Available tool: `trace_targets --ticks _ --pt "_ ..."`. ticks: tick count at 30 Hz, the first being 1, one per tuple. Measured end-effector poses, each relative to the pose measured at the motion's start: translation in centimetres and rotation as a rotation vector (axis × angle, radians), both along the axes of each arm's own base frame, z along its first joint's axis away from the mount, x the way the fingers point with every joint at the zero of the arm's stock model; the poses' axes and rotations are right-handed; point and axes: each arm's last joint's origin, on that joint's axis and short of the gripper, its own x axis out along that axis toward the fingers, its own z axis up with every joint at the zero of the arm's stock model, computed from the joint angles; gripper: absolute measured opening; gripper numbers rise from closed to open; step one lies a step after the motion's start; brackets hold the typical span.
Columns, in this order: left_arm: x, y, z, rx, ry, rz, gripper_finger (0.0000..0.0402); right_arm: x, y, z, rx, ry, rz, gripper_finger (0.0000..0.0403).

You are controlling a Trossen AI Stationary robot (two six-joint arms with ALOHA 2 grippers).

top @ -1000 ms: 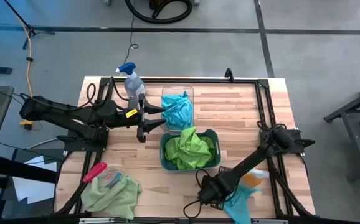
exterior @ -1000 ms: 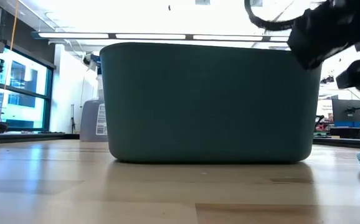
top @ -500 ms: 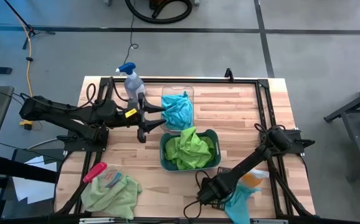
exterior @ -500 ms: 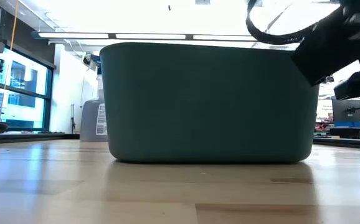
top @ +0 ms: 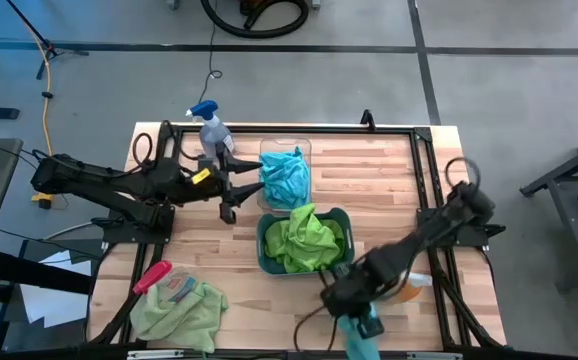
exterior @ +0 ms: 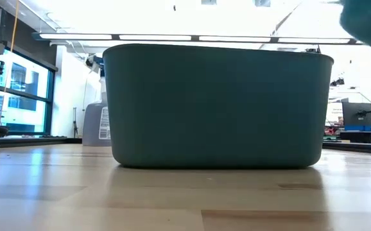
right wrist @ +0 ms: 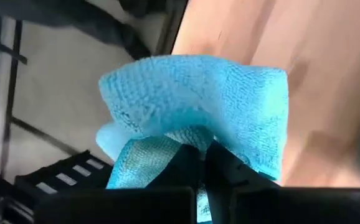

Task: Sort microfiber towel by color & place in baskets
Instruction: Put the blue microfiber towel into the transparent bin

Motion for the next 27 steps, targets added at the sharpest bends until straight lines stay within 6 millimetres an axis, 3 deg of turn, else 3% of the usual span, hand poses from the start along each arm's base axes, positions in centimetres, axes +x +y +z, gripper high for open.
trace_targets --ticks 6,13,20,27 --pt "-0.3 0.0 0.6 0.051 -0.039 0.013 0.0206 -0.4 -4.2 6.2 0.071 -0.207 -0.022 0.0001" --pt "-0.3 -0.2 0.6 0.048 -0.039 0.003 0.0206 -0.6 -9.9 11.9 -0.022 -0.526 -0.116 0.0000" --pt "-0.7 -0.5 0.9 0.028 -0.066 -0.049 0.0206 0.3 -15.4 15.7 -0.126 -0.867 -0.141 0.0000" --pt "-0.7 -0.4 1.1 -0.062 -0.093 -0.071 0.0206 1.5 -19.5 17.9 -0.221 -1.140 -0.133 0.0000"
